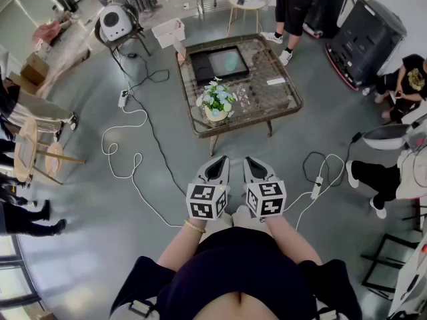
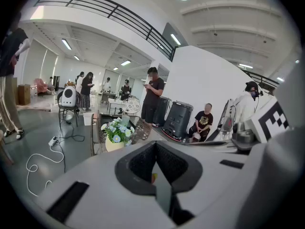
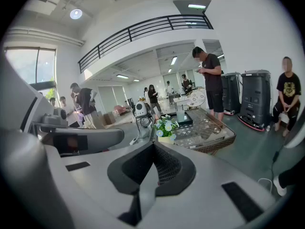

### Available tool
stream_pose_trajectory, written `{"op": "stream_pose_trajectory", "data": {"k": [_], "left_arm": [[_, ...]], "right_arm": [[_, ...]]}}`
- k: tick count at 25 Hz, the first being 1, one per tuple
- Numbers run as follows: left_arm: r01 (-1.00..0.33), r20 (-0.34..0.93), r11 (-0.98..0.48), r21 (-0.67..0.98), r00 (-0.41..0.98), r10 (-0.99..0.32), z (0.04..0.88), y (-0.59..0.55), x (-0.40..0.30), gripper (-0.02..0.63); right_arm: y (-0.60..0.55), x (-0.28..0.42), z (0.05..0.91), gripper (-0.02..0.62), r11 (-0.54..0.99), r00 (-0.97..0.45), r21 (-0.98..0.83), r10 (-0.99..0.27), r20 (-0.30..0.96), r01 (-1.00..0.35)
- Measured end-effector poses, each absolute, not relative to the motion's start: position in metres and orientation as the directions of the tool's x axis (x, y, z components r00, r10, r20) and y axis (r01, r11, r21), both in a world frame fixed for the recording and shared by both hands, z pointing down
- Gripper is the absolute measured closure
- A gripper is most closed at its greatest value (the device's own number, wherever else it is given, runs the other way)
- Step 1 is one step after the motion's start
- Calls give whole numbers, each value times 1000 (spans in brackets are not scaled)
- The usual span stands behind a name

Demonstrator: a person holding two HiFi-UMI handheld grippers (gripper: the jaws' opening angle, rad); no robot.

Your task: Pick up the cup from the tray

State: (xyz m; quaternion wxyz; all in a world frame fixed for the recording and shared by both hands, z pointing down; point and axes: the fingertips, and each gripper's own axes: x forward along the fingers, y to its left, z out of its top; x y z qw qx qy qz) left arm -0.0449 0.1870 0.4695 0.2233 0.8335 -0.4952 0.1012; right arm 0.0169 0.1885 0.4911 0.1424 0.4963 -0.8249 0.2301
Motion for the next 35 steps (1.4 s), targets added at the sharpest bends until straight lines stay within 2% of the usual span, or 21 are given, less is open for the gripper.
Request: {"op": "stream_pose_trajectory", "data": {"k": [11, 35], "left_arm": [[-891, 397, -359, 278, 447, -802, 466, 177, -63, 598], [-898, 417, -345, 272, 433, -799, 471, 177, -80, 598]], "right_arm": [[182, 5, 486, 586, 431, -491, -236, -746, 450, -871], [180, -17, 482, 586, 467, -517, -227, -733, 442, -855]]}}
